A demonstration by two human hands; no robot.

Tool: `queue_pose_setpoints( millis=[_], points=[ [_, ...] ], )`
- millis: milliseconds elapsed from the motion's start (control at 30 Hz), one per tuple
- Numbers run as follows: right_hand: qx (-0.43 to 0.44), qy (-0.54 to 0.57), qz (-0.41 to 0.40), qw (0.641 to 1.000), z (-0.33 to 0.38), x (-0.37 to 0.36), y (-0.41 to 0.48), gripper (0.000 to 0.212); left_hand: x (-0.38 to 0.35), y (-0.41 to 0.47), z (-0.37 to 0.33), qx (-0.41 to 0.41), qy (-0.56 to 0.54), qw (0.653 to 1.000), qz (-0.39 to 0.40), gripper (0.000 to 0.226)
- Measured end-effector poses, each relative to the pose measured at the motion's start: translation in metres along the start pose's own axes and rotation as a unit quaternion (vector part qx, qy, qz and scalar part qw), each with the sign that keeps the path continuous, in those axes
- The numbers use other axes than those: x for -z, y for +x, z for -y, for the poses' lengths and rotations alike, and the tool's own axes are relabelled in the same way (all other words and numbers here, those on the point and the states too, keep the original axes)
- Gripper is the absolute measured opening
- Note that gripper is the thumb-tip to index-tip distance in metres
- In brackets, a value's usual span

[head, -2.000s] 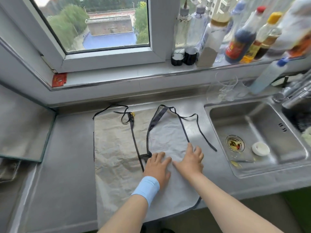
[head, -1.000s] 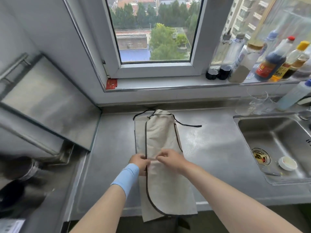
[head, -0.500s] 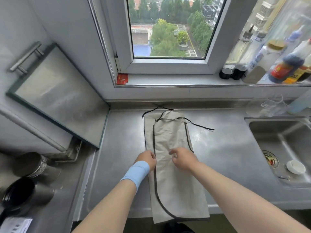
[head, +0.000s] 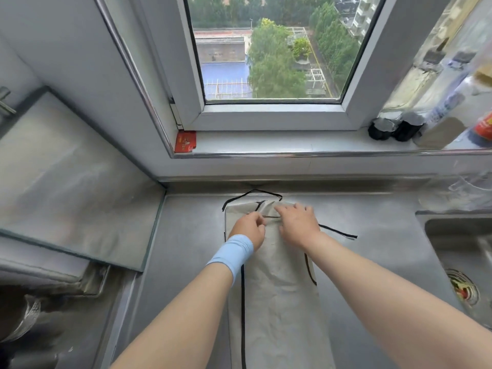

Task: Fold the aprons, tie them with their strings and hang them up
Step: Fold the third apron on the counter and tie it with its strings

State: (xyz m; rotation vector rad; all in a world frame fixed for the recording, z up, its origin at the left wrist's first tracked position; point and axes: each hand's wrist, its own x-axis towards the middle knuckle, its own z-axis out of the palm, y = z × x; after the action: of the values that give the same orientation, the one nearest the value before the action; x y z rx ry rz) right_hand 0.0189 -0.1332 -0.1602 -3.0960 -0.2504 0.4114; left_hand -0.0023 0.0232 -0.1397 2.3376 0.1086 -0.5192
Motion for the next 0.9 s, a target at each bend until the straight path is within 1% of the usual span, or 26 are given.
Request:
queue_pose_setpoints(
  millis=[33,67,100,133,167,200,233,267,300,367,433,467,500,533,567,600,633,667,700,733,800,833,867,900],
  points=[
    [0.003,-0.058,0.004,0.998,0.001,-0.003,0.005,0.033,0.001,0.005,-0.001,0.036,-0.025,0.999,0.03,0.014],
    [0.001,-0.093,0.008,0.996,0.004,-0.004,0.007,0.026,0.002,0.007,-0.003,0.079,-0.071,0.992,0.066,0.014],
    [0.002,-0.098,0.012,0.995,0.007,-0.005,0.009,0.022,0.002,0.009,-0.004,0.135,-0.132,0.977,0.102,0.019],
    [0.004,-0.068,0.013,0.998,0.012,-0.005,0.01,0.02,0.003,0.01,-0.005,0.188,-0.199,0.952,0.135,0.026],
    [0.013,0.01,0.012,1.0,0.018,-0.002,0.012,0.018,0.003,0.013,-0.003,0.225,-0.259,0.928,0.148,0.032],
    [0.026,0.121,0.027,0.992,0.025,0.002,0.011,0.016,0.003,0.015,0.0,0.242,-0.304,0.911,0.139,0.037],
    [0.041,0.231,0.061,0.97,0.033,0.007,0.011,0.014,0.003,0.019,0.004,0.251,-0.335,0.901,0.116,0.038],
    [0.062,0.305,0.096,0.945,0.041,0.014,0.009,0.013,0.007,0.02,0.008,0.258,-0.362,0.892,0.082,0.034],
    [0.078,0.342,0.125,0.928,0.048,0.018,0.008,0.013,0.012,0.02,0.012,0.262,-0.392,0.881,0.047,0.028],
    [0.074,0.371,0.169,0.91,0.06,0.023,0.004,0.012,0.025,0.017,0.019,0.265,-0.458,0.848,-0.006,0.017],
    [0.048,0.391,0.208,0.895,0.068,0.025,0.001,0.014,0.04,0.011,0.029,0.276,-0.509,0.816,-0.014,0.019],
    [0.034,0.4,0.228,0.887,0.071,0.026,-0.001,0.015,0.048,0.008,0.034,0.279,-0.517,0.809,-0.01,0.019],
    [0.024,0.41,0.248,0.877,0.074,0.026,-0.003,0.018,0.055,0.005,0.04,0.279,-0.51,0.814,-0.008,0.019],
    [0.015,0.42,0.262,0.868,0.077,0.026,-0.004,0.02,0.064,0.001,0.046,0.282,-0.487,0.827,-0.009,0.017],
    [0.007,0.425,0.267,0.865,0.079,0.025,-0.006,0.022,0.072,-0.001,0.052,0.282,-0.427,0.859,-0.014,0.015],
    [0.002,0.42,0.259,0.87,0.081,0.023,-0.007,0.024,0.079,0.0,0.06,0.272,-0.333,0.903,-0.016,0.013],
    [0.002,0.402,0.233,0.886,0.081,0.021,-0.006,0.029,0.086,0.001,0.068,0.251,-0.205,0.946,-0.017,0.012],
    [-0.002,0.376,0.195,0.906,0.081,0.019,-0.005,0.033,0.091,0.002,0.075,0.23,-0.066,0.971,-0.016,0.014],
    [-0.011,0.352,0.155,0.923,0.079,0.018,-0.004,0.034,0.092,0.004,0.082,0.221,0.051,0.974,-0.017,0.02],
    [-0.02,0.335,0.115,0.935,0.076,0.017,-0.003,0.033,0.093,0.004,0.085,0.224,0.137,0.965,-0.011,0.025],
    [-0.037,0.312,0.039,0.949,0.066,0.021,-0.001,0.032,0.089,0.004,0.079,0.211,0.234,0.949,-0.004,0.032],
    [-0.048,0.297,0.005,0.954,0.057,0.022,0.0,0.032,0.084,0.005,0.07,0.187,0.248,0.951,-0.011,0.036],
    [-0.056,0.271,-0.028,0.961,0.047,0.021,0.002,0.032,0.076,0.008,0.062,0.151,0.237,0.959,-0.024,0.039],
    [-0.058,0.233,-0.053,0.969,0.035,0.02,0.005,0.033,0.067,0.013,0.051,0.108,0.204,0.972,-0.04,0.04]
  ],
)
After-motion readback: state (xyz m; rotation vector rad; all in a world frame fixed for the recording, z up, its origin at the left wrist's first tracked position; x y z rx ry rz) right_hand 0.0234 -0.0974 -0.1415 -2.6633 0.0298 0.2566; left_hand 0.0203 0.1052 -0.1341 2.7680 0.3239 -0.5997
